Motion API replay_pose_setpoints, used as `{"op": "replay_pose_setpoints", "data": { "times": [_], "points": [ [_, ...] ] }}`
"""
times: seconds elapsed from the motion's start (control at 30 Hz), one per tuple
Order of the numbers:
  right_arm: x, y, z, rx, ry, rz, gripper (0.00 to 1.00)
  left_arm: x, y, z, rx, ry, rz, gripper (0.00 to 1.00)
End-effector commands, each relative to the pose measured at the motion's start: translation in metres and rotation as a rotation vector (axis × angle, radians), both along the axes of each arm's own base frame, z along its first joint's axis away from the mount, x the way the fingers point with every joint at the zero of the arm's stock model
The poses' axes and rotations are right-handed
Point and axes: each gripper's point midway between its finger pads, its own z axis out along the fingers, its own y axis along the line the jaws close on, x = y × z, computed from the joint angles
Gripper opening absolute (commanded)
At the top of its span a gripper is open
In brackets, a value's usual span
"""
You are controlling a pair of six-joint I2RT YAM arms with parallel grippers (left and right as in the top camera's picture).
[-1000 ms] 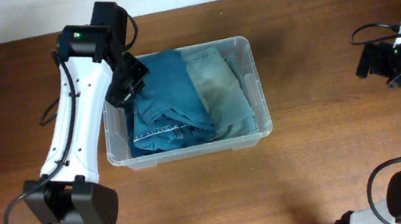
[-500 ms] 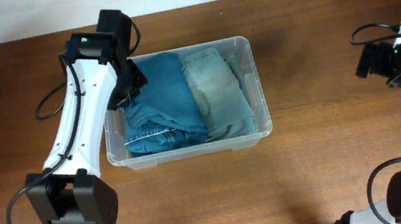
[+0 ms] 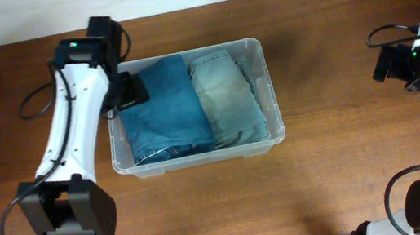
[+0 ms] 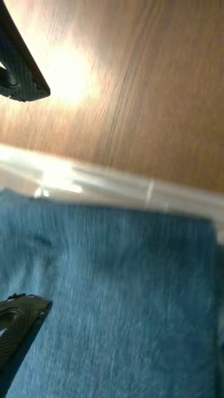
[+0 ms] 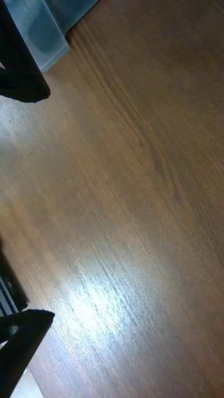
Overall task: Pack container
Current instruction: 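Press the blue jeans down into the bin's left side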
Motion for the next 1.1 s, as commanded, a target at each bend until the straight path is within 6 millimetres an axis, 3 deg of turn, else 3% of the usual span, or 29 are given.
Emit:
{"op": "replay_pose_setpoints", "data": {
  "times": [0.0, 0.07, 0.1, 0.17, 0.2, 0.43, 0.57, 0.83, 0.9, 0.97, 1.07],
  "points": [
    [0.0, -0.003, 0.002, -0.01, -0.004, -0.01, 0.98, 0.01, 0.003, 0.036, -0.047, -0.087, -0.034, 0.96],
    [0.0, -0.003, 0.002, -0.01, -0.004, -0.01, 0.98, 0.014, -0.01, 0.046, -0.109, -0.113, -0.05, 0.89],
    [0.0, -0.003, 0.002, -0.01, -0.004, -0.01, 0.98, 0.015, -0.019, 0.05, -0.151, -0.123, -0.063, 0.78],
    [0.0, -0.003, 0.002, -0.01, -0.004, -0.01, 0.98, 0.016, -0.035, 0.054, -0.213, -0.135, -0.088, 0.31],
    [0.0, -0.003, 0.002, -0.01, -0.004, -0.01, 0.98, 0.017, -0.044, 0.055, -0.237, -0.138, -0.104, 0.01],
    [0.0, -0.003, 0.002, -0.01, -0.004, -0.01, 0.98, 0.032, -0.081, 0.047, -0.205, -0.189, -0.19, 0.01],
    [0.0, -0.003, 0.002, -0.01, -0.004, -0.01, 0.98, 0.049, -0.108, 0.024, -0.211, -0.198, -0.237, 0.01],
    [0.0, -0.003, 0.002, -0.01, -0.004, -0.01, 0.98, 0.078, -0.121, -0.045, -0.146, -0.155, -0.247, 0.01],
    [0.0, -0.003, 0.002, -0.01, -0.004, -0.01, 0.98, 0.081, -0.121, -0.082, -0.134, -0.098, -0.243, 0.01],
    [0.0, -0.003, 0.002, -0.01, -0.004, -0.01, 0.98, 0.079, -0.121, -0.1, -0.127, -0.06, -0.241, 0.01],
    [0.0, -0.003, 0.002, -0.01, -0.004, -0.01, 0.98, 0.073, -0.119, -0.106, -0.123, -0.028, -0.241, 0.01]
  ]
}}
